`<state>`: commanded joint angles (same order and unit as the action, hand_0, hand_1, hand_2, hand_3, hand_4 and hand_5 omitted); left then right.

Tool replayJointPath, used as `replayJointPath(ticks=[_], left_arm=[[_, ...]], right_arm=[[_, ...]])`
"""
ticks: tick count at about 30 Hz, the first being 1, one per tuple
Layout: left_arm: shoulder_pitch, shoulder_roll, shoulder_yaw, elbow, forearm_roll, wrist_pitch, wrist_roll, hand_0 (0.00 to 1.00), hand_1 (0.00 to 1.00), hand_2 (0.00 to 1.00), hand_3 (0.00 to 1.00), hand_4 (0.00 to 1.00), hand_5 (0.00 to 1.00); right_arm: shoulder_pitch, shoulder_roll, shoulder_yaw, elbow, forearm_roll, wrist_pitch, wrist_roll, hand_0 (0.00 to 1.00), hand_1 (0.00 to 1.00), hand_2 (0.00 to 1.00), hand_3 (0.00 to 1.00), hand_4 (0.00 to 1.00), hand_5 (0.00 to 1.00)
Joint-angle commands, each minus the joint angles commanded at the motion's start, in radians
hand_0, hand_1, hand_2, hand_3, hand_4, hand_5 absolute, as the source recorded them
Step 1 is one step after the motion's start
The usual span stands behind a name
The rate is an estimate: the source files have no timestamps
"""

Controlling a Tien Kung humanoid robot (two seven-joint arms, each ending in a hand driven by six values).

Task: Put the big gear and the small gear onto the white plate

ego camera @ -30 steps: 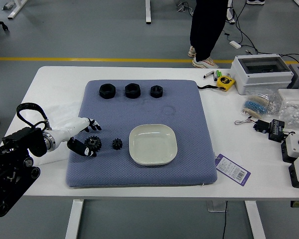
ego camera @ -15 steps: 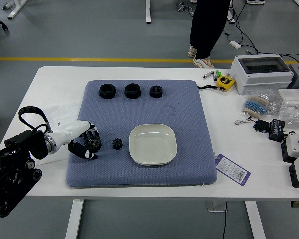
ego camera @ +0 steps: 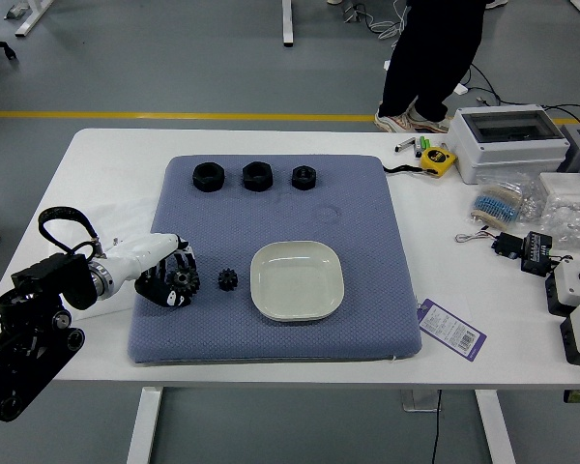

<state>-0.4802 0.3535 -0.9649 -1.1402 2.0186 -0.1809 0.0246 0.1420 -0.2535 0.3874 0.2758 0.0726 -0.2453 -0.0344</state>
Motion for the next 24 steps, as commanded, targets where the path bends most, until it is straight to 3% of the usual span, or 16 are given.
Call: replayJointPath(ticks=[2,14,24], left_arm=[[0.002,0.000,-0.004,-0.003,-0.005,-0.003,0.002,0.266,0.257,0.348,0.437,0.683,0.002],[0.010,0.007,-0.056,-0.044,-0.093,-0.023,0.031,0.264,0.253,0.349,0.447,0.700,0.002],[-0.002,-0.013,-0.044,-0.133,-0.129,-0.019,0.050,0.264,0.248,0.344,0.442,0.704,0.002]], right_arm=[[-0.001,0.000,0.000,0.000,-0.001,0.000,0.000,0.648,0.648,0.732,0.581,0.841,0.679],[-0.004,0.001,0.002,0.000,-0.003,0.001,-0.001,0.648,0.648,0.732,0.581,0.841,0.679],[0.001,-0.001,-0.002,0.000,0.003,0.002,0.000,0.648,0.647,0.732,0.582,0.841,0.679]])
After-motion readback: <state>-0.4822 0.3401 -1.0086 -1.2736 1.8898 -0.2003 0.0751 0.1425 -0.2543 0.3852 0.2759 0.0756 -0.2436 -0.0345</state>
